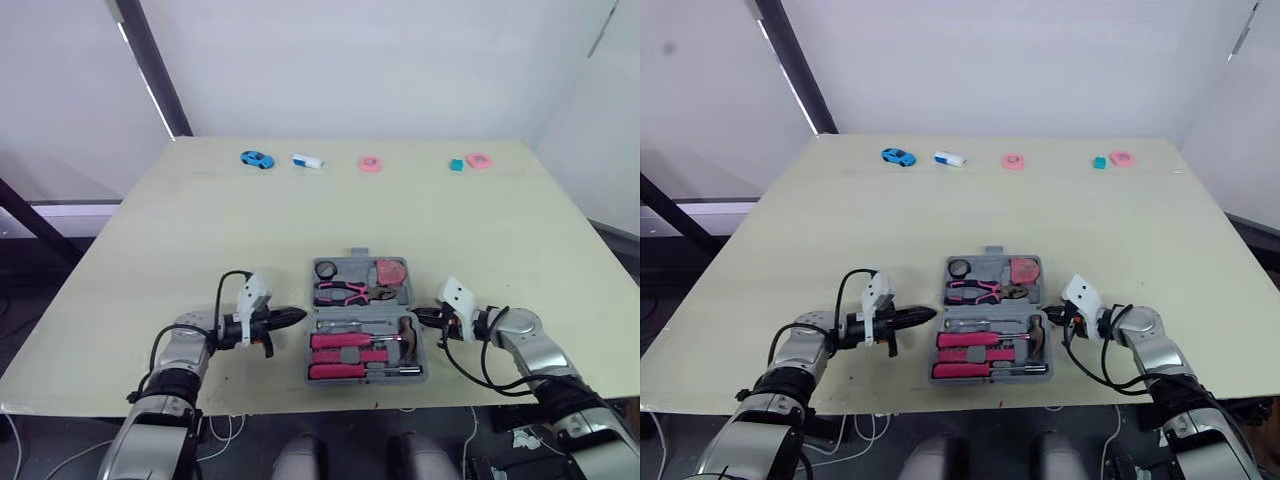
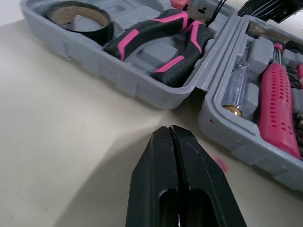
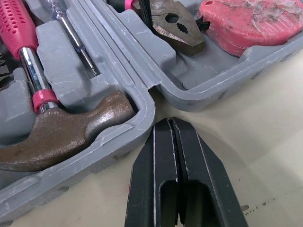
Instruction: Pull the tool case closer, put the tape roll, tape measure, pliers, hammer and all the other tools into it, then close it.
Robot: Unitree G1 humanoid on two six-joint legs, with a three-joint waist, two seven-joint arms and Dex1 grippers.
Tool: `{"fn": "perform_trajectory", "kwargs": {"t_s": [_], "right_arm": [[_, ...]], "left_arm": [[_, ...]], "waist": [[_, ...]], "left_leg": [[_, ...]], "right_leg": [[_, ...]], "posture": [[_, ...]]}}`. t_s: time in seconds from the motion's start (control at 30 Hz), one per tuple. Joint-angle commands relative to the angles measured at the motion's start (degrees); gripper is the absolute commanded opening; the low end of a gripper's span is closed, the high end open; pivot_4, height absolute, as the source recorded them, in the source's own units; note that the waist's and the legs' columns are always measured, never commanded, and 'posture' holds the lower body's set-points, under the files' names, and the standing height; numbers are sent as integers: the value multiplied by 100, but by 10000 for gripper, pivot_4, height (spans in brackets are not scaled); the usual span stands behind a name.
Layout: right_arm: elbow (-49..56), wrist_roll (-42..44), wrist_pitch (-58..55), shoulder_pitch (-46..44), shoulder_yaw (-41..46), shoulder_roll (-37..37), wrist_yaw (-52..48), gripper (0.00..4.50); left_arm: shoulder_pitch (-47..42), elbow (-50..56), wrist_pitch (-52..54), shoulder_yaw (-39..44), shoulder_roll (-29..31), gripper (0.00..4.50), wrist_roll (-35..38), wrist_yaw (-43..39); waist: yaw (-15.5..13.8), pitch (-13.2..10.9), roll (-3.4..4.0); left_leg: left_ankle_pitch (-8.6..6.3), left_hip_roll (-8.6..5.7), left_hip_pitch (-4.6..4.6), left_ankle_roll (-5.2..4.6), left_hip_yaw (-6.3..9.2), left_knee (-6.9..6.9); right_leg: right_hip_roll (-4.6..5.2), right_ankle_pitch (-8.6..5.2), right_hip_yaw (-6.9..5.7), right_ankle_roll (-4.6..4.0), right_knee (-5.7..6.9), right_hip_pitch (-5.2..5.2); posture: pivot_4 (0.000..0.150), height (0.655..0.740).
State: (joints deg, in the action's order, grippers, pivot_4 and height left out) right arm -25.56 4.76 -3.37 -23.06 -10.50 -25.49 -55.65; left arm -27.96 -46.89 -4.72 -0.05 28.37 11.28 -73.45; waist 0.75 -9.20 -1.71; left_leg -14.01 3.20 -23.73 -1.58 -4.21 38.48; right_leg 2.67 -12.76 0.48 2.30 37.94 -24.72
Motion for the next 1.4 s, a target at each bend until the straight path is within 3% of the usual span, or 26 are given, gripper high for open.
{"fn": "perform_trajectory", "kwargs": {"t_s": [0.03,0.7,1.4], "right_arm": [[26,-32,109,-83,-6,23,-20,0],[143,45,150,-33,-6,145,-119,0],[1046,307,-655,494,-13,-266,-580,0]], "left_arm": [[-21,67,119,-160,-49,663,-112,-68],[-103,283,309,-341,-249,663,-180,-257],[304,1200,924,-521,-179,663,-148,-558]], "waist": [[1,0,0],[6,0,0],[-13,1,1]], "left_leg": [[0,0,0,0,0,0],[0,0,-1,0,2,1],[0,0,-2,0,4,1]], "right_leg": [[0,0,0,0,0,0],[-2,0,1,0,0,1],[-1,-1,-1,0,-2,1]], "posture": [[1500,7395],[1500,7395],[1500,7395]]}}
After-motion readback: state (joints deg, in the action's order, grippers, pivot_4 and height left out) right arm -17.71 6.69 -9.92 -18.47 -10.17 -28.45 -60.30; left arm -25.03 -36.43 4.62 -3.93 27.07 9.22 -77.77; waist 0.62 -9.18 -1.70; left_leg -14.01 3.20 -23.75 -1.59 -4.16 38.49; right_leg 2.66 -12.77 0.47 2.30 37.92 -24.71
